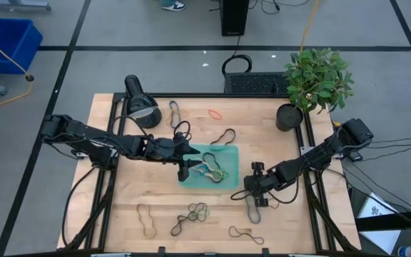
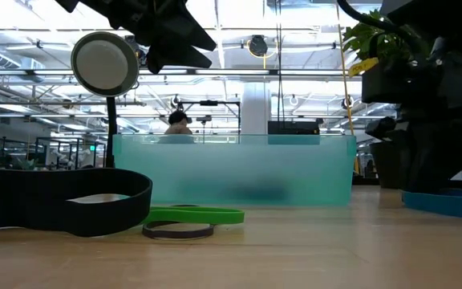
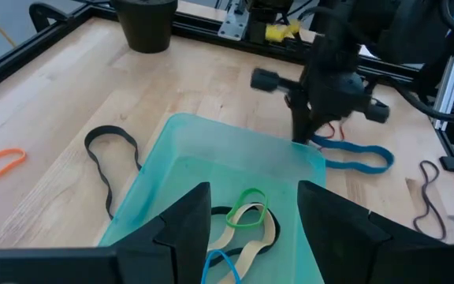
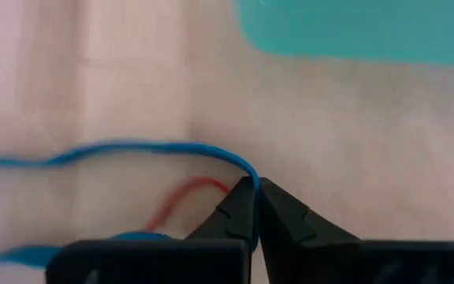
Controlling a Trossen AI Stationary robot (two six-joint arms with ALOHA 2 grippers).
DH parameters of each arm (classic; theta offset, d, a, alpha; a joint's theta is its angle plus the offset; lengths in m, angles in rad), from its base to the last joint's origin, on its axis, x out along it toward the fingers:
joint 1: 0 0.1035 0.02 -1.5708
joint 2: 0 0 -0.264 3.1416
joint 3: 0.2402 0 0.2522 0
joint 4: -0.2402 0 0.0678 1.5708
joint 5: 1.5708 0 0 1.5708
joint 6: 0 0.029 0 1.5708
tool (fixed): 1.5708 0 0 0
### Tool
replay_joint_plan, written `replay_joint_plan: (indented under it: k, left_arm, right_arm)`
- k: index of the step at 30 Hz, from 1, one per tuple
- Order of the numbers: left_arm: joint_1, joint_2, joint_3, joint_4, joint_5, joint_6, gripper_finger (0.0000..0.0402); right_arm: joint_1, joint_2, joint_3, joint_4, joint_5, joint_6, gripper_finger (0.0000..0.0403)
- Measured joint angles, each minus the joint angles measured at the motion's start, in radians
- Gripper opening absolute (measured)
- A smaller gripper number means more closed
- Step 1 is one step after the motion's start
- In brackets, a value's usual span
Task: Pick and place rubber bands into bin
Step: Put the blue rubber band into the green bin
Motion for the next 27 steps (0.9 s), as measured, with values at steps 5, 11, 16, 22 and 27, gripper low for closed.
replay_joint_plan:
  k: [5,11,16,22,27]
  left_arm:
    - [0.0,0.0,0.0,0.001,0.0,0.0,0.0198]
    - [-0.005,0.0,0.0,0.002,0.001,-0.037,0.0198]
    - [-0.014,0.0,0.0,0.001,0.028,-0.107,0.0198]
    - [-0.014,0.0,0.0,0.0,0.104,-0.107,0.0198]
    - [-0.026,0.0,0.0,-0.001,0.112,-0.129,0.0198]
  right_arm:
    - [0.0,-0.098,0.0,-0.003,0.091,0.02,0.0002]
    - [0.0,-0.255,0.0,0.005,0.245,0.023,0.0001]
    - [0.0,-0.387,0.0,0.092,0.37,-0.043,0.0001]
    - [-0.018,-0.491,0.0,0.413,0.375,-0.334,0.0001]
    - [-0.062,-0.495,0.003,0.718,0.371,-0.631,0.0]
